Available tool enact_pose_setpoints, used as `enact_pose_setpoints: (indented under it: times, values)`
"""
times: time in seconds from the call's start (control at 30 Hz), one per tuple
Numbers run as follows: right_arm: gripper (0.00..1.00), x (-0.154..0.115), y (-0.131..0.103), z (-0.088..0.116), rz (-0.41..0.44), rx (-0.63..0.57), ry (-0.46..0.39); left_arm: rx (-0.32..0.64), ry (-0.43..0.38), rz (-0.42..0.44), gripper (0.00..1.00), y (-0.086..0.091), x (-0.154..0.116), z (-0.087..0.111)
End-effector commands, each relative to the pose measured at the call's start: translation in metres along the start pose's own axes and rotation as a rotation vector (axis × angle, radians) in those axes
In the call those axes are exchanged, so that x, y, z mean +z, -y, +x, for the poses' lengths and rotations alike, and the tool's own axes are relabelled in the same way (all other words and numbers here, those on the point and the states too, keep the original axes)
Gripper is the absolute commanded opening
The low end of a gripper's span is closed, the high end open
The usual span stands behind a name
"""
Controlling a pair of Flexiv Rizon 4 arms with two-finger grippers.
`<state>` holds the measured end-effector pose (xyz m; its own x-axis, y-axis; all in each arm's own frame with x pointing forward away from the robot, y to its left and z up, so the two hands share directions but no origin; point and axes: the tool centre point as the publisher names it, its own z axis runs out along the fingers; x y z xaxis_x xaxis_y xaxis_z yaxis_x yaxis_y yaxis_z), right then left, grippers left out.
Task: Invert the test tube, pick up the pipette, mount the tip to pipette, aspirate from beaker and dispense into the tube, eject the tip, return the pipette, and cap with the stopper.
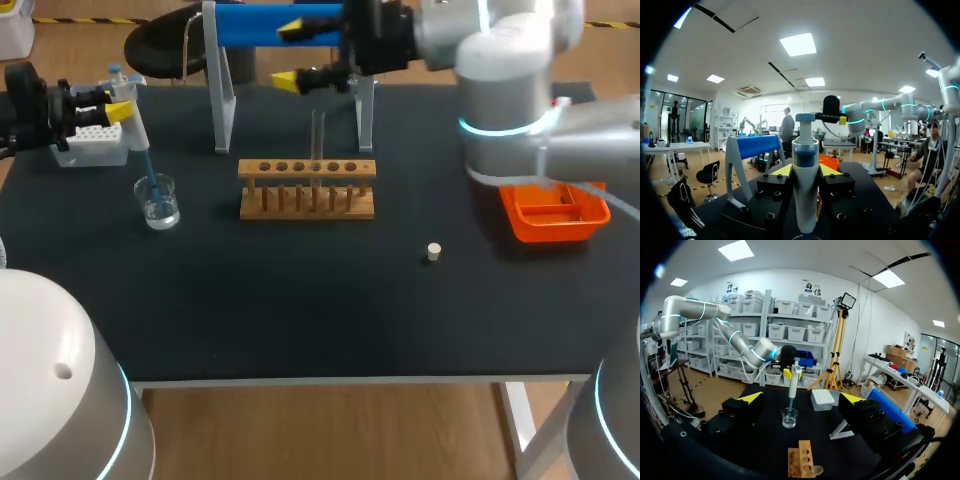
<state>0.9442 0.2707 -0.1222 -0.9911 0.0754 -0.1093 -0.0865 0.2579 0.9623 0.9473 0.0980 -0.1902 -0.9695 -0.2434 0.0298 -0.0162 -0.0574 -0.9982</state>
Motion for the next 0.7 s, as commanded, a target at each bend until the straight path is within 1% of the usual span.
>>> enact_pose_setpoints:
  times: [0.03, 0.2, 0.3, 0.43, 0.5, 0.7]
  values:
    - [1.0, -0.073, 0.012, -0.002, 0.02, -0.004, -0.015, -0.001, -0.005, 0.0, 0.0, 0.001, -0.001, -0.001]
    - [1.0, -0.081, 0.036, -0.004, 0.066, -0.05, -0.024, -0.001, -0.005, 0.0, 0.0, 0.001, -0.001, -0.001]
    - [1.0, -0.082, 0.052, -0.005, 0.074, -0.053, -0.026, -0.001, -0.005, 0.0, 0.0, 0.001, -0.001, -0.001]
    - [1.0, -0.08, 0.072, -0.006, 0.098, -0.054, -0.027, -0.001, -0.005, 0.0, 0.0, 0.001, -0.001, -0.001]
    - [1.0, -0.078, 0.079, -0.005, 0.115, -0.071, -0.042, -0.001, -0.005, 0.0, 0.0, 0.001, -0.001, -0.001]
    - [1.0, -0.071, 0.098, -0.002, 0.142, -0.094, -0.074, -0.001, -0.005, 0.0, 0.0, 0.001, -0.001, -0.001]
